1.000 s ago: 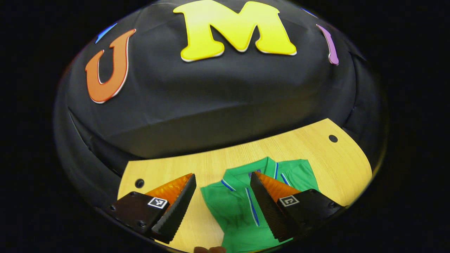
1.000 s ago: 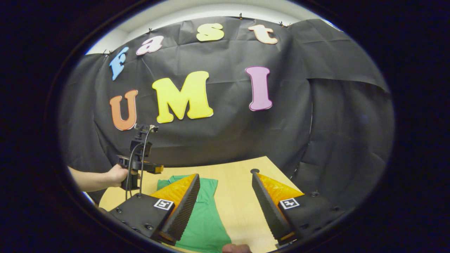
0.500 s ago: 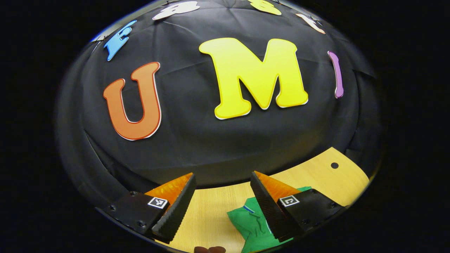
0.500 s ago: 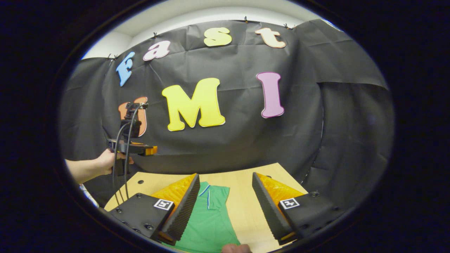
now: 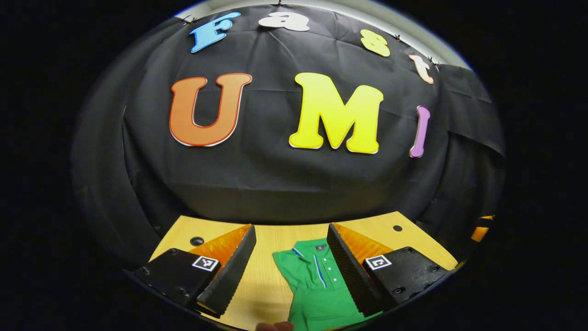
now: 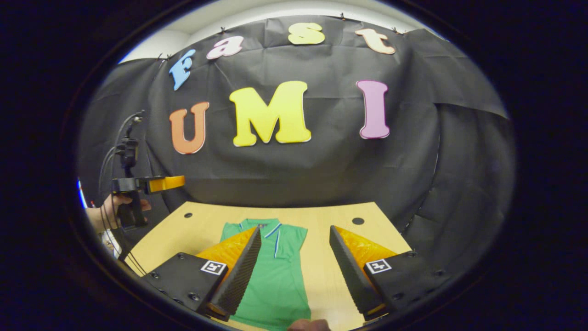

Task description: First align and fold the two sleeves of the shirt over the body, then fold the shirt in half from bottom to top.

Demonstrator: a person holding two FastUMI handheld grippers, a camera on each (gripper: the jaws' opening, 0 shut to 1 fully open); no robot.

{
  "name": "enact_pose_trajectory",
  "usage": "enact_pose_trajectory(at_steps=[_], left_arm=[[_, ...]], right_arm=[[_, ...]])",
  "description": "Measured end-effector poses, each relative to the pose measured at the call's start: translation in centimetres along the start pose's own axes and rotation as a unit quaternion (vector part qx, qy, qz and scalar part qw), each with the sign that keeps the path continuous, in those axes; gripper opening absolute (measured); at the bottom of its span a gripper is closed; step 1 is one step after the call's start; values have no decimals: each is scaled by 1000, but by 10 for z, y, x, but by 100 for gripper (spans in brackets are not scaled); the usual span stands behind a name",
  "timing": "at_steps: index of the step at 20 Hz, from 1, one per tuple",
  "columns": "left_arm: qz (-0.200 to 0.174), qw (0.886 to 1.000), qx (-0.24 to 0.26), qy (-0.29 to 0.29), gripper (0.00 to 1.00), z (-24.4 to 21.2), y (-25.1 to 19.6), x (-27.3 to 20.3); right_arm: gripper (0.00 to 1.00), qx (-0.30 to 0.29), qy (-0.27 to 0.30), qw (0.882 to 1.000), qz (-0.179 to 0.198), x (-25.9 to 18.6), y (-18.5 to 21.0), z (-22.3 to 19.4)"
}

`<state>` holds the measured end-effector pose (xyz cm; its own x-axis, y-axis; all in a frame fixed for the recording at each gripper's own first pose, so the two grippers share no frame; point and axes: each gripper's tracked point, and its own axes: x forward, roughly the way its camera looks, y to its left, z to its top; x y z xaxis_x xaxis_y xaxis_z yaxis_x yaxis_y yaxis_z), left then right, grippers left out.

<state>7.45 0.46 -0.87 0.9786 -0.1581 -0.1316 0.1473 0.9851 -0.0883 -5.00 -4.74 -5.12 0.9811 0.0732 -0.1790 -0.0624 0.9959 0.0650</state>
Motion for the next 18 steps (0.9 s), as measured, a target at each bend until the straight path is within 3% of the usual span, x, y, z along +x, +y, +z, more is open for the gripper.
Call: enact_pose_trajectory(at_steps=[3,6,11,16,17,18], left_arm=[[-20,999,13,36,99,-66,-5,-60],[-55,991,-6,121,99,-144,-13,-110],[-106,960,-90,243,100,-221,-31,-164],[-140,923,-120,337,99,-296,-34,-214],[-141,917,-130,349,99,-306,-37,-220],[-141,912,-141,358,99,-313,-39,-224]], right_arm=[[94,-11,42,999,14,-5,-5,-36],[92,-18,94,995,25,-14,-21,-77],[92,-6,202,978,47,-30,-44,-159],[97,22,290,954,74,-48,-44,-221],[92,20,303,950,77,-48,-44,-231],[94,22,316,945,82,-49,-43,-242]])
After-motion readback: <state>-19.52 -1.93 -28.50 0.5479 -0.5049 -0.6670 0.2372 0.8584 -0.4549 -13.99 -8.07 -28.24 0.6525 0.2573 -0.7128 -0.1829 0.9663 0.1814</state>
